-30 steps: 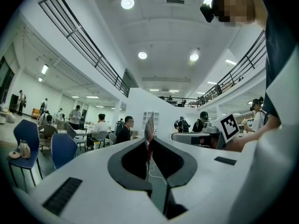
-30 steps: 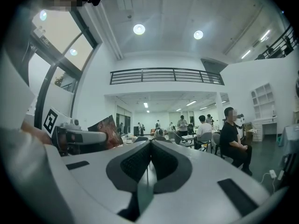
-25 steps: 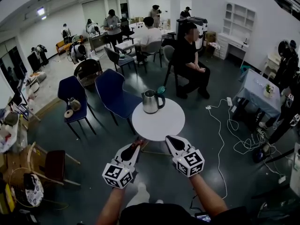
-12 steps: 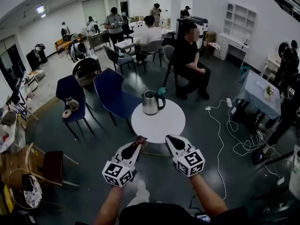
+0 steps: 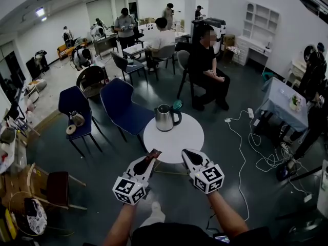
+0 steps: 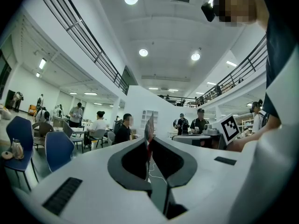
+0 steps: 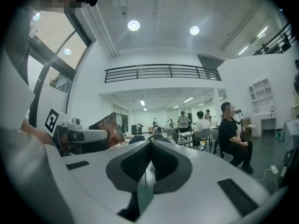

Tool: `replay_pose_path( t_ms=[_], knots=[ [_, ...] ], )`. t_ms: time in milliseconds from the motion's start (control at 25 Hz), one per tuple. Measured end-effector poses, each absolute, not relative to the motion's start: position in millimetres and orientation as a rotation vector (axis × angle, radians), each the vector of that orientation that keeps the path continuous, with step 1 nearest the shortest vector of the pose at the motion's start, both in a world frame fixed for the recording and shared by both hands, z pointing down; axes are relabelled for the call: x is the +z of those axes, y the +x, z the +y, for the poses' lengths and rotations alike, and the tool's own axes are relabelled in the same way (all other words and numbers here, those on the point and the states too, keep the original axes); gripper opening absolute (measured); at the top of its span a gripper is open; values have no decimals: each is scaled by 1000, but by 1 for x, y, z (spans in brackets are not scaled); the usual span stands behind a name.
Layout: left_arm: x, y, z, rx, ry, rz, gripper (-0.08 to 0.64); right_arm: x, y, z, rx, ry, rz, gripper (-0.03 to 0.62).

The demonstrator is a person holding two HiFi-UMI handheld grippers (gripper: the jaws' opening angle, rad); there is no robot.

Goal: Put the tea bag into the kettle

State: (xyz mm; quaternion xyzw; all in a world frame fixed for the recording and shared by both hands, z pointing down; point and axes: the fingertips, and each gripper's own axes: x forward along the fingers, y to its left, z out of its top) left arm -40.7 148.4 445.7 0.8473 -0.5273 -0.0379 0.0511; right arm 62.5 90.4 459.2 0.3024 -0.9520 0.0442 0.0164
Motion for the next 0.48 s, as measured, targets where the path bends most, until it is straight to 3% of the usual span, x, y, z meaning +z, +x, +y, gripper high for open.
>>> replay_pose_path(
  t_ms=[480],
  knots=[
    [444, -66, 83, -113, 2576, -1567, 38, 455, 37, 27, 148, 963, -2944, 15]
  ],
)
